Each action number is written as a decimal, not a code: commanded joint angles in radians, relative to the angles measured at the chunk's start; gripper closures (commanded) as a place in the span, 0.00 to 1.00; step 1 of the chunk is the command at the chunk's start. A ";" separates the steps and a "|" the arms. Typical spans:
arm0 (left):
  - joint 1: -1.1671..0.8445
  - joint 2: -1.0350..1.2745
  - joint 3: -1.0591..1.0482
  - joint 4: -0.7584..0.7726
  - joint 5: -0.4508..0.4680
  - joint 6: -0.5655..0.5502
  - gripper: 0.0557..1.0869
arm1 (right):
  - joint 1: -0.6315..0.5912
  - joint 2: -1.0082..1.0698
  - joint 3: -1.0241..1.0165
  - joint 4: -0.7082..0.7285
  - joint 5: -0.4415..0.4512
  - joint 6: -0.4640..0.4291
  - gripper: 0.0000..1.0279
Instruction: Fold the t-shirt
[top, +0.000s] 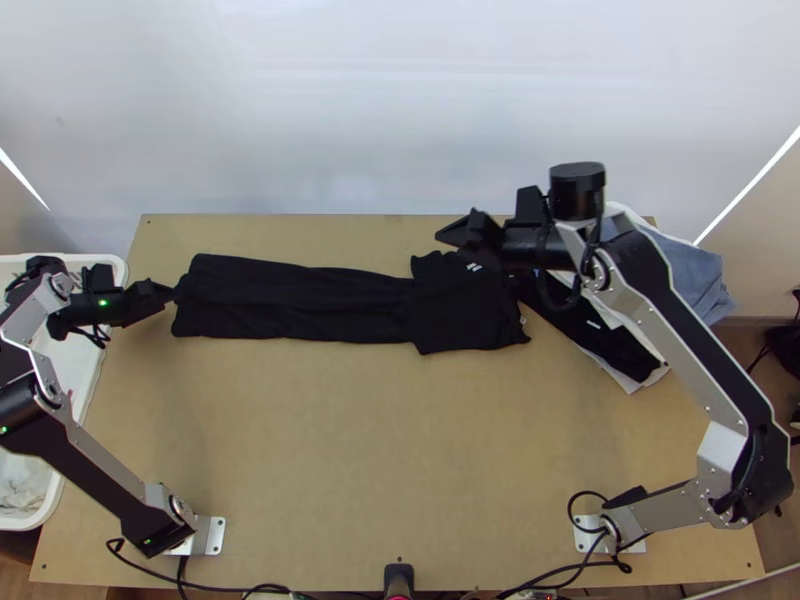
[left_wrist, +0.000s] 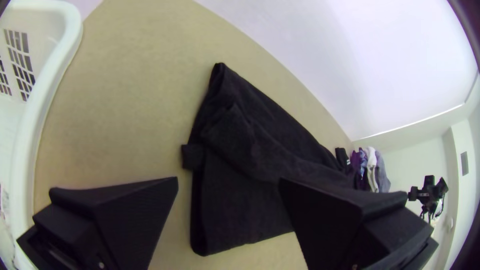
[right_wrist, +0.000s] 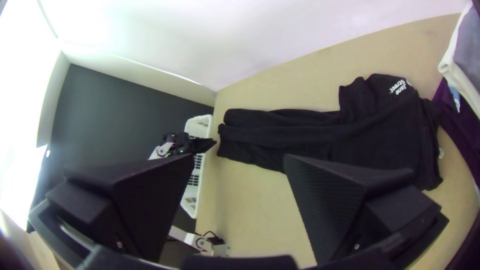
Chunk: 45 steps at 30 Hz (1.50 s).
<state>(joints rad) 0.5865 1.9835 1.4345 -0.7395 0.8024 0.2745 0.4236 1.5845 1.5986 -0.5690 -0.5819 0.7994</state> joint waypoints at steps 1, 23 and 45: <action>-0.016 0.071 0.030 0.038 0.032 0.006 0.05 | -0.048 -0.003 0.012 0.000 -0.128 0.058 0.19; -0.188 0.170 0.087 0.101 -0.006 -0.067 0.05 | -0.065 0.000 0.018 0.020 -0.128 0.046 0.19; 0.193 0.107 0.216 -0.046 -0.060 0.015 0.97 | -0.152 -0.035 -0.028 0.023 -0.137 0.029 0.19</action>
<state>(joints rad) 0.5694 2.0483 1.4727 -0.6216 0.7540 0.1764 0.2886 1.5665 1.5978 -0.5453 -0.7162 0.8371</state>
